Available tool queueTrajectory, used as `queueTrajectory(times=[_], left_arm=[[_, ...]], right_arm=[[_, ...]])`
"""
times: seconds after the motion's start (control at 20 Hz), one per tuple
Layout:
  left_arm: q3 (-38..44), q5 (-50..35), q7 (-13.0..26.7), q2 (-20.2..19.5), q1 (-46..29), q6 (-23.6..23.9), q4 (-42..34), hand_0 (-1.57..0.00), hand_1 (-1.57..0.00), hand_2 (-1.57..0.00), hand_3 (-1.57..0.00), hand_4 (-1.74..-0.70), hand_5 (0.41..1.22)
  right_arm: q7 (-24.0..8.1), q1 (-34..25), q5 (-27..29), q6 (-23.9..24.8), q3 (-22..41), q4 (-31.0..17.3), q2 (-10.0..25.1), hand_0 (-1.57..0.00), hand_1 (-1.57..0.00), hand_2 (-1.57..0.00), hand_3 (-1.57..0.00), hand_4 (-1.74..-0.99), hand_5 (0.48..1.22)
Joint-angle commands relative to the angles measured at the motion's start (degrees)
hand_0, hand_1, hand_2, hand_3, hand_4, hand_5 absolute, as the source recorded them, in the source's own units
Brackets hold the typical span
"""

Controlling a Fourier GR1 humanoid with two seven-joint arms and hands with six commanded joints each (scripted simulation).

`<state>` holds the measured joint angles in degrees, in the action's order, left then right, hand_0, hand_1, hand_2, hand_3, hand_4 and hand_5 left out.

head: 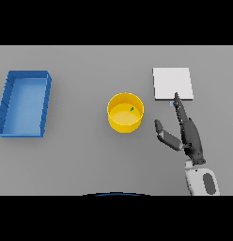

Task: Pick up the red beaker and tilt it to pour out 1 green nut into yellow bowl. Pick up the yellow bowl and place it on the metallic measuring scale.

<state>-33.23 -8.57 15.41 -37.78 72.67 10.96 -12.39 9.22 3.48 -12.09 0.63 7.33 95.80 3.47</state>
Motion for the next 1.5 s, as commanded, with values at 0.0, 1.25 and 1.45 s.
queueTrajectory(times=[0.0,1.25,1.45], left_arm=[[0.4,-1.7,1.8,-0.8,-2.1,0.8,-2.0,-1.57,-1.57,-1.57,-1.46,-1.74,1.221],[-9.4,-23.7,11.8,-17.9,-36.8,4.4,-54.6,-0.51,-0.45,-0.43,-0.36,-0.78,0.656],[-10.7,-21.0,10.6,-16.2,-36.1,4.7,-51.2,-0.21,-0.18,-0.18,-0.15,-0.73,0.647]], right_arm=[[0.6,0.4,-0.9,0.3,0.2,0.1,0.4,0.0,0.0,0.0,0.0,-1.188,0.696],[0.9,0.0,-1.1,0.4,0.3,-0.7,0.6,0.0,0.0,0.0,0.0,-1.147,0.68],[0.1,0.1,-0.9,0.1,0.1,-0.3,1.0,0.0,0.0,0.0,0.0,-1.16,0.688]])
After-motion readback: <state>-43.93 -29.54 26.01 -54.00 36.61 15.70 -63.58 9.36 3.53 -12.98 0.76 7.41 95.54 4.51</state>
